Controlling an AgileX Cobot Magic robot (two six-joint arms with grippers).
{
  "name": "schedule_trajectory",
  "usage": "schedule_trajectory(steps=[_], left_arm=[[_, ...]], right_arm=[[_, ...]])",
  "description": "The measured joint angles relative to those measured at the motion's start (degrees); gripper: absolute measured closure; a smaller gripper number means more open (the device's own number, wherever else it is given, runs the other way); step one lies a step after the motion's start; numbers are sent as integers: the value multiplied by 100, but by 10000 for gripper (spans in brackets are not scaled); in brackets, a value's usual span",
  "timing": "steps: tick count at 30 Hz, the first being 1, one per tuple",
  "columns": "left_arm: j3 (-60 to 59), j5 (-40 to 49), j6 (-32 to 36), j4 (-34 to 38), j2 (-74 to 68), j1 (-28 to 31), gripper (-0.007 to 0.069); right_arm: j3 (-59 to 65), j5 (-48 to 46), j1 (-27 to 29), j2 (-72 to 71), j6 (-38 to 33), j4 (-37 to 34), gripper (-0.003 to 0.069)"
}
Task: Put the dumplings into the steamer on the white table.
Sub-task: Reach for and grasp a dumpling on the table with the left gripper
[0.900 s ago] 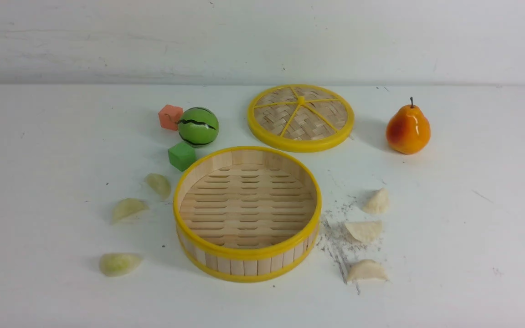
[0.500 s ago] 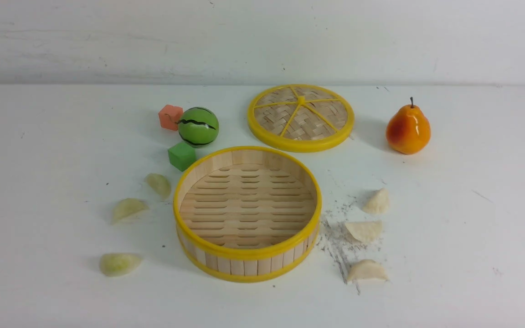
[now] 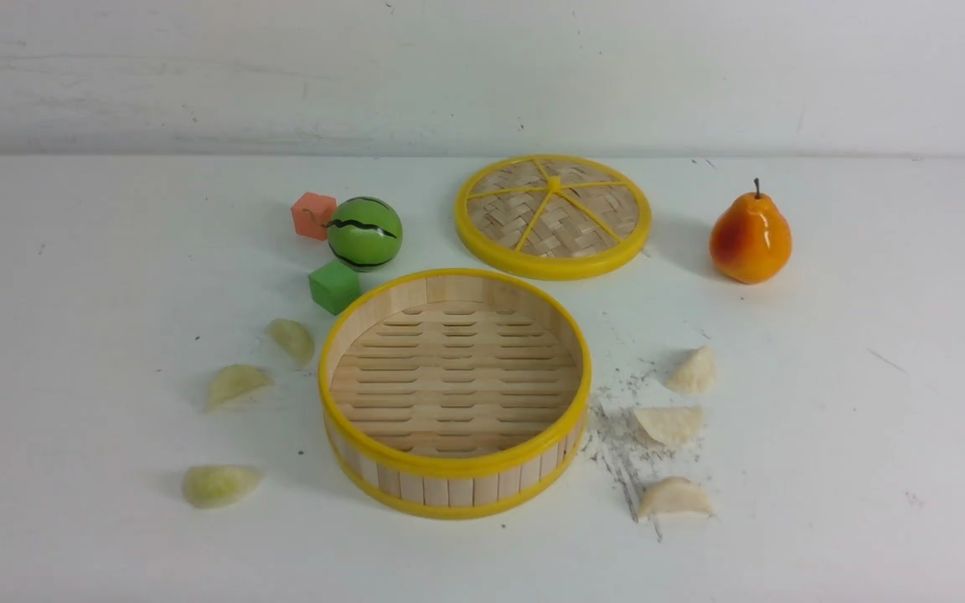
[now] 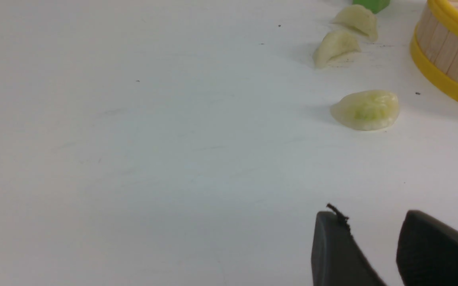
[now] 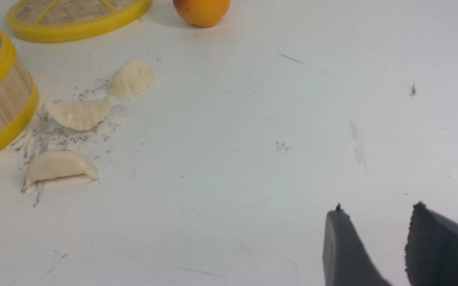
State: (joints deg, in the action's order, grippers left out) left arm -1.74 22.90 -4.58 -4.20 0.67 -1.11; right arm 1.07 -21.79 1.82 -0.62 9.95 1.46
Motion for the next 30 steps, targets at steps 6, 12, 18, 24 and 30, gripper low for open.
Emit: schedule_trajectory(steps=[6,12,18,24,30], left_arm=[[0,0,0,-162,0,0,386],[0,0,0,-276,0,0,386],[0,-134,2,-366,0,0,386],[-3,-957,13,-410,0,0,386],[-3,-2794,20,-434,0,0,386]], right_arm=[[0,6,0,0,0,92,419],[0,0,0,0,0,1080,419],[14,-71,0,0,0,2410,419],[50,367,0,0,0,3340,419],[50,2014,0,0,0,4734,419]])
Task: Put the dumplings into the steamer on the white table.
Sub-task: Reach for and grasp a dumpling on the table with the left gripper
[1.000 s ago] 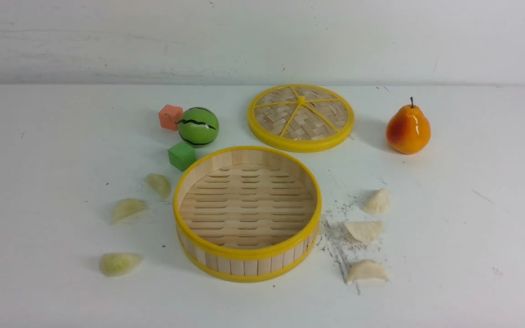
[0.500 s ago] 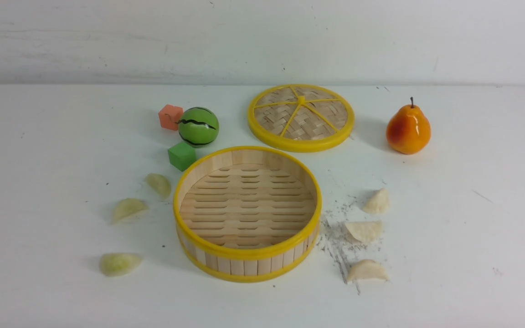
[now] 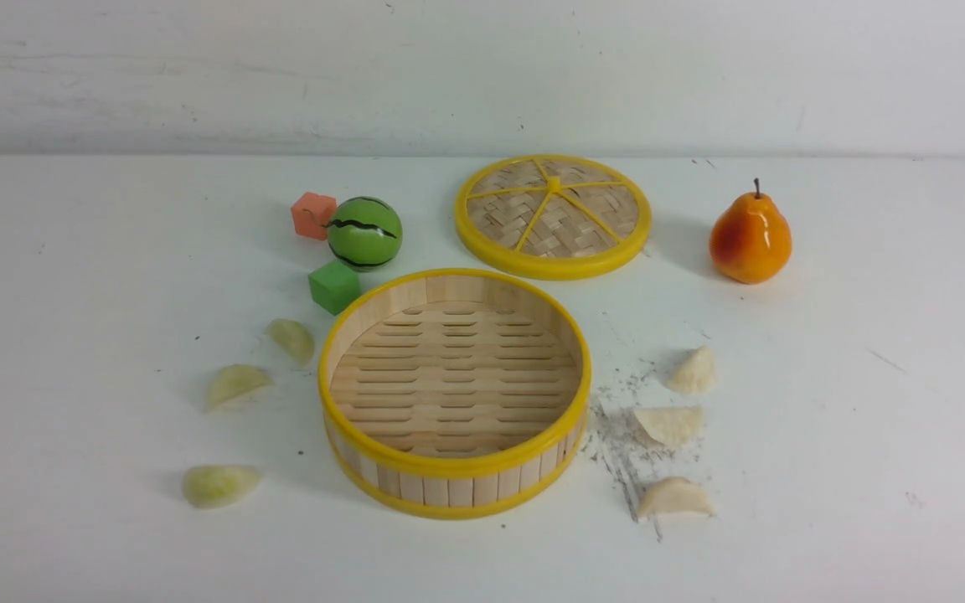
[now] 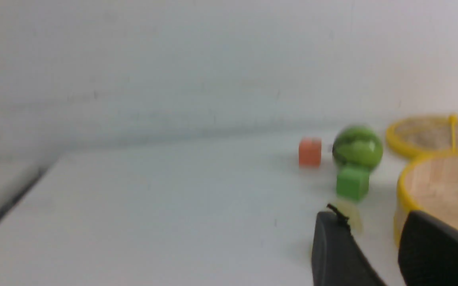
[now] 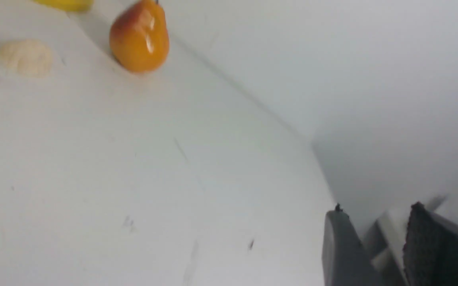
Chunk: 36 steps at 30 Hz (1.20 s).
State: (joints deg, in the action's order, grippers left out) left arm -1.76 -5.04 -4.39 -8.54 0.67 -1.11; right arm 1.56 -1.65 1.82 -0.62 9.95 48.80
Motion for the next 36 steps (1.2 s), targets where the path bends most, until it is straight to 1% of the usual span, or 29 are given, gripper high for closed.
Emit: schedule_trajectory(steps=[1,2,4,5,6,7,8,11,13,15,17,19,21,25,28,31,33,34,35,36], left_arm=[[0,-299,0,0,0,0,386],[0,-464,0,0,0,0,386],[0,-1061,0,-11,0,0,386],[0,-1061,0,-11,0,0,386],[0,-1332,0,-18,0,0,386],[0,-1450,-7,-23,0,0,386],[0,-1650,-54,-23,0,0,386],[0,-1989,-303,-23,0,0,386],[0,-2275,-762,-23,0,0,386],[0,-2446,-1262,-23,0,0,386],[0,-2510,-1796,-23,0,0,386],[0,-2508,-2217,-18,0,0,386],[0,-2458,-2456,-18,0,0,386],[0,-2339,-2615,-24,0,0,386],[0,-2340,-2690,-24,0,-4,386],[0,-2340,-2702,-24,0,-11,386],[0,-2325,-2702,-24,0,-11,386],[0,-2315,-2702,-24,0,-11,386],[0,-2260,-2704,-24,0,-11,386],[0,-2220,-2748,-24,0,-11,386]], right_arm=[[0,304,0,0,0,270,419],[0,422,0,0,0,379,419],[0,1067,0,0,-6,1147,419],[0,1097,0,0,-6,1205,419],[0,1317,0,0,-6,1643,419],[0,1407,0,0,-6,1789,419],[0,1638,0,0,-6,2078,419],[0,1961,0,0,-6,2329,419],[0,2199,0,0,51,2188,419],[0,2373,0,0,199,1742,419],[0,2534,0,0,400,1065,419],[0,2511,0,0,521,531,419],[0,2314,0,0,538,369,419],[0,1633,0,0,555,233,419],[0,1627,0,0,574,197,419],[0,2020,0,0,800,147,419],[0,3052,0,0,1409,-53,419],[0,3052,0,0,1409,-53,419],[0,3586,0,0,1838,-150,419],[0,3869,0,0,2065,-252,419]])
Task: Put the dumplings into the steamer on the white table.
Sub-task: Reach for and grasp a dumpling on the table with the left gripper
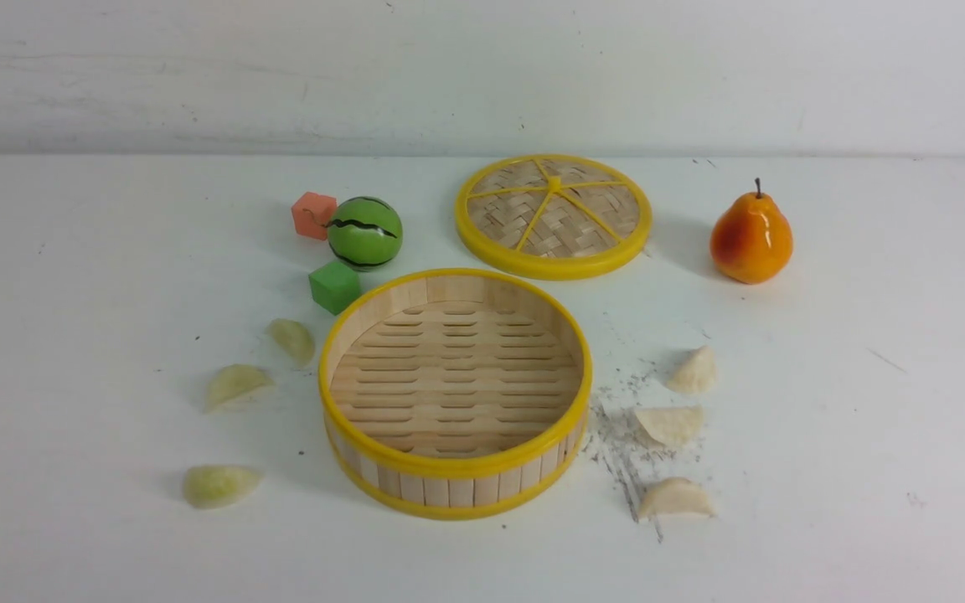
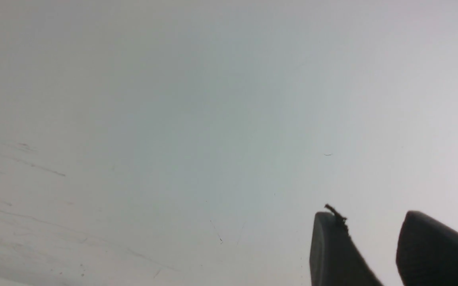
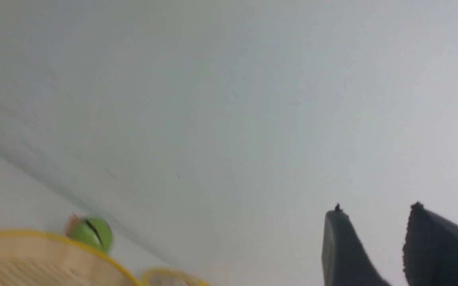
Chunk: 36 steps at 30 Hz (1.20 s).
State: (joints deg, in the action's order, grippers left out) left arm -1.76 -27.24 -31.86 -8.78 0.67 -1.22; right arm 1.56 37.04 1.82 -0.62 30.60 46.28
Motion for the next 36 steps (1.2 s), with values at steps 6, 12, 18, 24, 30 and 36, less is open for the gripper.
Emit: schedule_trajectory(steps=[6,12,18,24,30,36], left_arm=[[339,464,-707,-400,0,0,410],[2200,2219,-857,-1437,-543,0,628],[3480,4320,-849,-1071,-2511,0,638],[4218,6407,591,604,-4482,-310,638],[4871,7532,2355,2101,-6020,-588,638],[5500,7564,2141,2249,-7433,-588,589]], right_arm=[[-463,-141,0,0,661,-1035,490],[-2311,-3015,0,365,725,-1542,672],[-3033,-5875,0,1859,692,-1412,669],[-3077,-7245,-429,3569,-877,-2949,667],[-3199,-7623,-1132,4869,-3466,-5418,666],[-3201,-7587,-1448,5594,-5622,-7496,662]])
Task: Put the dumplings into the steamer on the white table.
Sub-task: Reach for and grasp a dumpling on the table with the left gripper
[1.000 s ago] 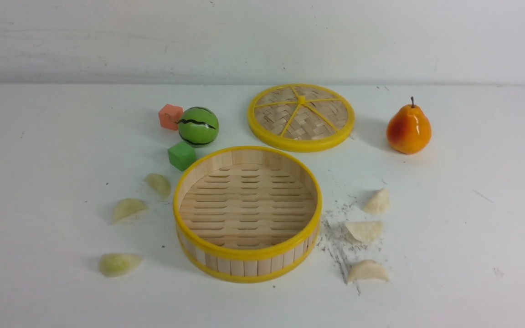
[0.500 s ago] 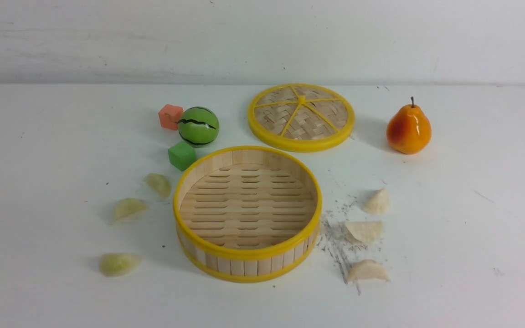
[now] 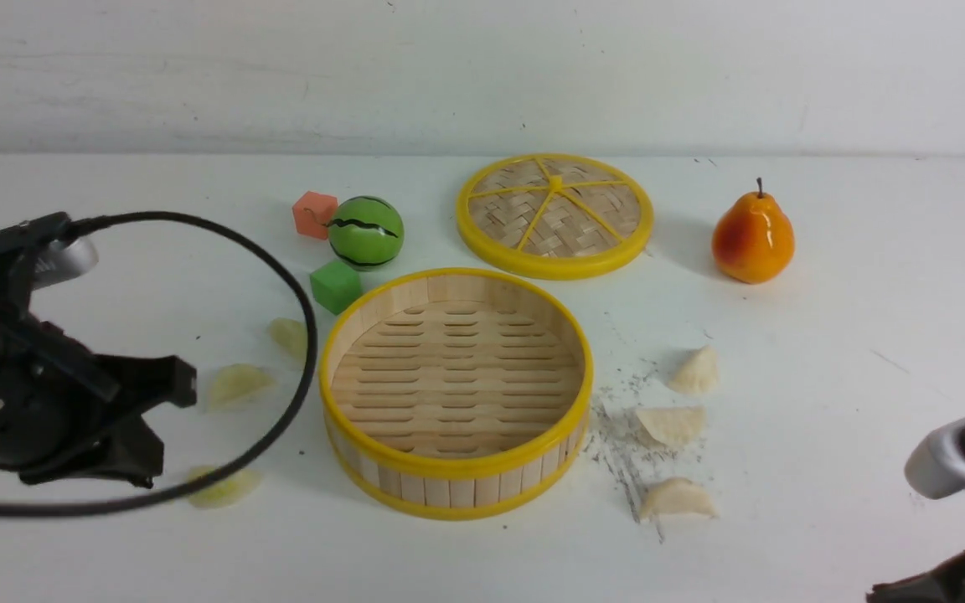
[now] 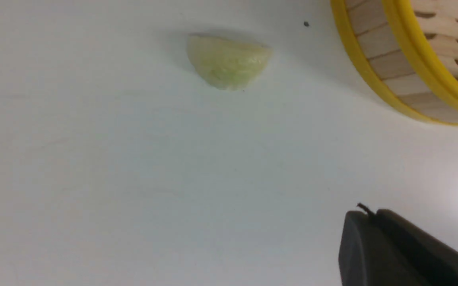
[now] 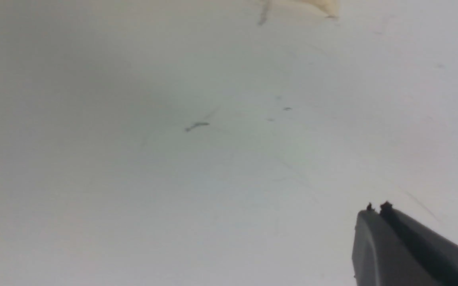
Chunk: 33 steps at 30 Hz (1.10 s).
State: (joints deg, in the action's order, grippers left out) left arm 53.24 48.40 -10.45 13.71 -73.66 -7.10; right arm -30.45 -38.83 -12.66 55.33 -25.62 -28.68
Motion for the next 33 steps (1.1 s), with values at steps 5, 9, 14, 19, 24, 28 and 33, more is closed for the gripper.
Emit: schedule_trajectory(steps=[5,9,14,19,24,28,33], left_arm=[[57,-758,-965,-154,-774,0,410],[92,-1313,-1440,-156,-1387,0,210],[798,-1313,-1433,-200,-2101,0,90],[2022,-848,-1430,-467,-2766,0,101],[3011,-725,-1498,-755,-3520,0,132],[3696,-663,-1500,-905,-4166,-4,139],[4408,-453,-1500,-936,-4912,-4,153]], right_arm=[[-17,50,2,52,-845,-858,662],[-18,50,2,59,-1056,-1100,661],[-18,-4,2,59,-1095,-1228,659],[-18,-73,2,59,-1099,-1310,657],[-18,-58,2,60,-1099,-1310,655],[-18,68,2,80,-1239,-1310,652],[-18,143,2,80,-1621,-1321,650]])
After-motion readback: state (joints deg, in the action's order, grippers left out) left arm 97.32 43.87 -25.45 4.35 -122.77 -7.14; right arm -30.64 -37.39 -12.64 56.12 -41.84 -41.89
